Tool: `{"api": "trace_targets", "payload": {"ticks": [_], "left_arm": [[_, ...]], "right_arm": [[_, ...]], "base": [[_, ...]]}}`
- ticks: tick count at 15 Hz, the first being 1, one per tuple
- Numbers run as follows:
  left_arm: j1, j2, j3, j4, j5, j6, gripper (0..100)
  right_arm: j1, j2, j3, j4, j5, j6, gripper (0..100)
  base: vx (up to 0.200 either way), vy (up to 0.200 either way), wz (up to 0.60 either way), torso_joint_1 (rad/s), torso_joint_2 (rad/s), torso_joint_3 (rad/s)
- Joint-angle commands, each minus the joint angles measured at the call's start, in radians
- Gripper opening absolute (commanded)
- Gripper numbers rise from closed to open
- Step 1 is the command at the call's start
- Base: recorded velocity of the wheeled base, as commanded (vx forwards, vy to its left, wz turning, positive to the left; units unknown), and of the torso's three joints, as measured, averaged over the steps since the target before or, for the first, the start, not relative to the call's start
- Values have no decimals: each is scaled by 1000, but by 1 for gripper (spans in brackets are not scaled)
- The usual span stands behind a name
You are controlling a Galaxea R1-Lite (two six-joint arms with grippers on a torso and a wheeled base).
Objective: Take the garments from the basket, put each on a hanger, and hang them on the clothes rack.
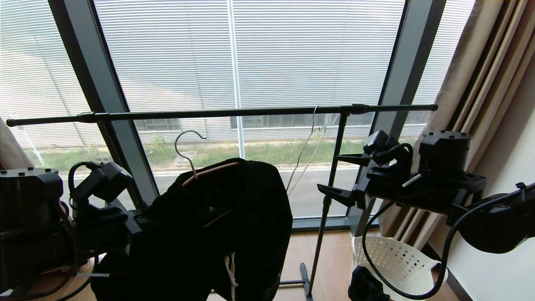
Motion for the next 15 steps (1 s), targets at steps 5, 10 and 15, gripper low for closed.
{"api": "trace_targets", "payload": {"ticks": [5,10,15], "left_arm": [[-42,59,26,-67,153,-11,0],[-30,65,46,-65,153,78,0],[-67,125,17,-179,161,-73,0]], "right_arm": [[2,5,4,1,-7,-1,100],[2,7,4,2,-13,-1,100],[2,17,1,1,-15,-1,100]], "base": [[0,0,0,0,0,0],[0,0,0,0,0,0],[0,0,0,0,0,0]]}}
